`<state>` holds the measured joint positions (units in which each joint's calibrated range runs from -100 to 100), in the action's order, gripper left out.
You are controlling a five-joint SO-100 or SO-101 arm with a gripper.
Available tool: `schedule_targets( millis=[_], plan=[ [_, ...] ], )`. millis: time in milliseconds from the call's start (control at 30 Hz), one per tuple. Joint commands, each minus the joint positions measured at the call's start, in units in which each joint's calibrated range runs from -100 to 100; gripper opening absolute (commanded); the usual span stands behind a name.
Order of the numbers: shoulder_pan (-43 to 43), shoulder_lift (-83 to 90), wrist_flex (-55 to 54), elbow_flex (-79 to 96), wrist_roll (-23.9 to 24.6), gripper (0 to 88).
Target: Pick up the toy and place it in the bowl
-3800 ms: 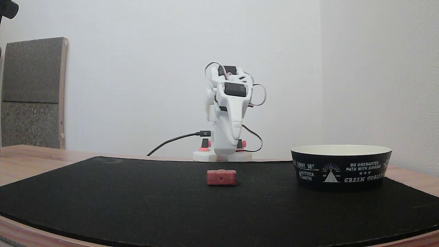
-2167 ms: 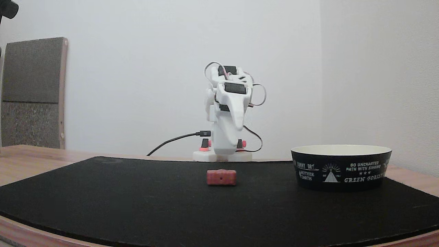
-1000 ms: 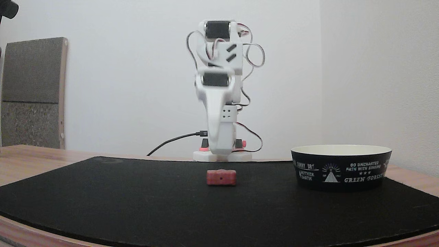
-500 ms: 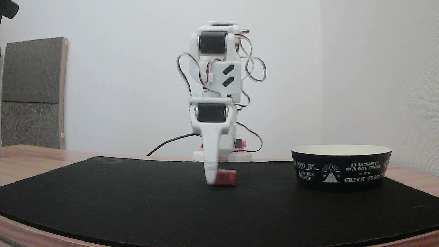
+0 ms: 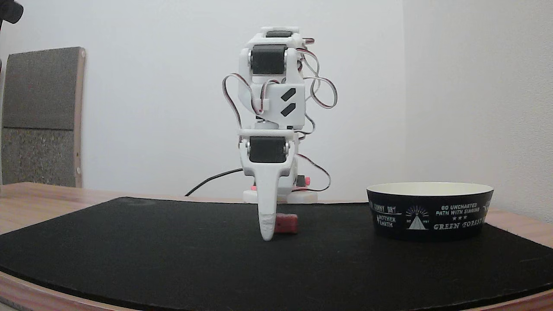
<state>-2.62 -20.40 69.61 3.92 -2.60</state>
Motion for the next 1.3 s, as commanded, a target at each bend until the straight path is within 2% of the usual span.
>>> schedule_targets(
  millis=[0,267,433,533,700,833,1033,1267],
  plan=[
    [0.15,-0.23,-0.6,-0.09,-0.06,2.6],
    [-0.18,2.1,-1.02,-0.54,-0.06,2.9],
    [1.33,14.77,-0.34,-3.88,-0.06,2.4],
    [6.85,25.94,-0.43,-4.96,-0.11,2.4],
    [17.89,34.36,-2.71,-4.42,-0.11,2.4],
    [22.66,32.61,-8.3,-1.71,-0.11,2.4],
    [26.67,23.53,-25.41,8.2,-0.06,2.4],
    [26.42,20.44,-27.69,9.64,3.49,4.9]
  ],
)
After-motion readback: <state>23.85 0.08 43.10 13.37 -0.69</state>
